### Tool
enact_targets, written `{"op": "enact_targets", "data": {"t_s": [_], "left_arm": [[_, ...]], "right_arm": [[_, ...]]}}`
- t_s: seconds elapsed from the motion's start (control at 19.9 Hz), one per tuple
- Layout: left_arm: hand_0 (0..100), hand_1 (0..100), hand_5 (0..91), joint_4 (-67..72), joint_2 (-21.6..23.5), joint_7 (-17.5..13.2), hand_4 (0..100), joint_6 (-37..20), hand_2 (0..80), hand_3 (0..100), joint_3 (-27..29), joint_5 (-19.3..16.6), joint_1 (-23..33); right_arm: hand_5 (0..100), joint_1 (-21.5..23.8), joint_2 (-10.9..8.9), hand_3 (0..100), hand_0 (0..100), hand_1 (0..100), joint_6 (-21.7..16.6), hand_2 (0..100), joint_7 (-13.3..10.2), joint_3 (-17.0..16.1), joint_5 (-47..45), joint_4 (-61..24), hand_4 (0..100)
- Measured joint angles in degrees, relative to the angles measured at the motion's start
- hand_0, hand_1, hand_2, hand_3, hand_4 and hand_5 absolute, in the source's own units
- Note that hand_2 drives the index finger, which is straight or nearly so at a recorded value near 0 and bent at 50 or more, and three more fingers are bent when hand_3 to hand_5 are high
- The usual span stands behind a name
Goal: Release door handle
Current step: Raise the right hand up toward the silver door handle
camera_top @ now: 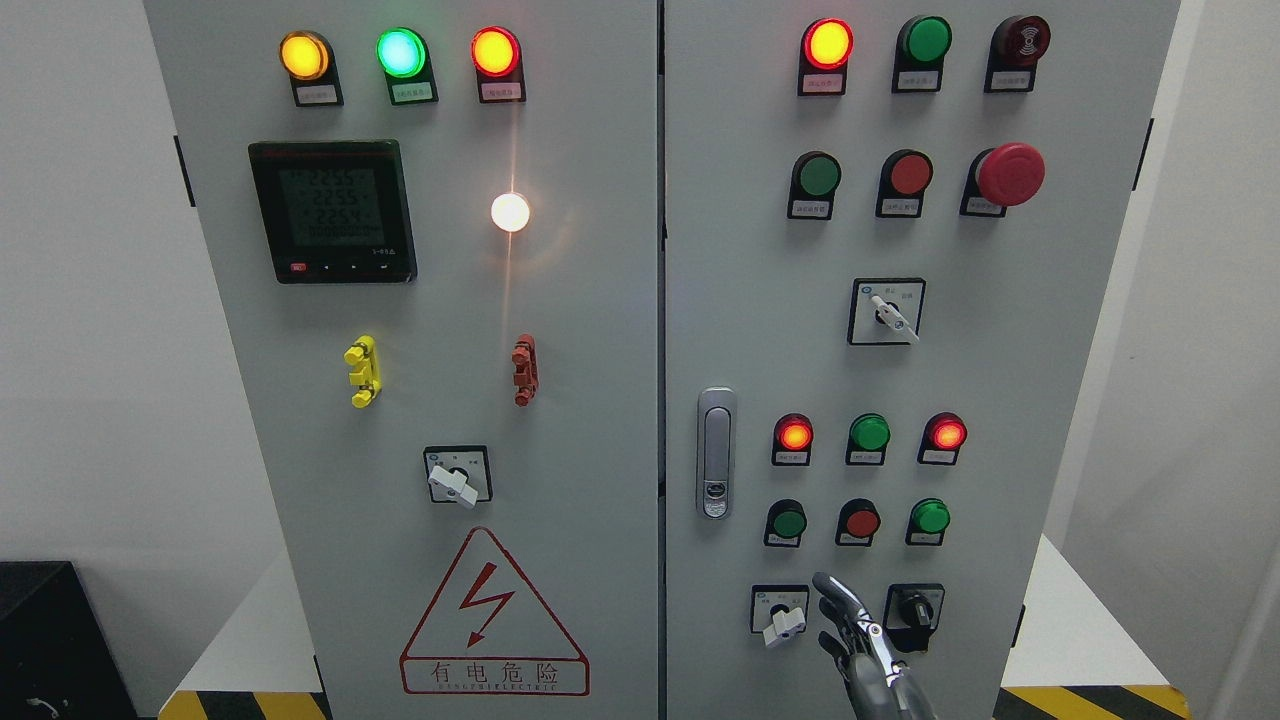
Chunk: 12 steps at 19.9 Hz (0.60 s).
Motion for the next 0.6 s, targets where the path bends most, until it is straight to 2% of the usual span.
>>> {"op": "enact_targets", "data": {"t_s": [0.45,0.55,0.6], "left_arm": [[12,56,0.0,0.00,0.00,0.00,0,0.00,0.0,0,0.00,-0.01,0.00],[12,56,0.0,0.00,0.00,0.00,0,0.00,0.0,0,0.00,0.00,0.00],[12,56,0.0,0.00,0.00,0.00,0,0.00,0.0,0,0.00,0.00,0.00]], "right_arm": [[0,0.06,0.02,0,28,0,0.10,0,-0.03,0.99,0.08,-0.21,0],[3,0.06,0.02,11,26,2,0.11,0,-0.03,1.21,0.36,-0.31,16],[20,0.07,0.03,23,26,6,0.11,0,-0.03,1.31,0.71,-0.36,34]]}}
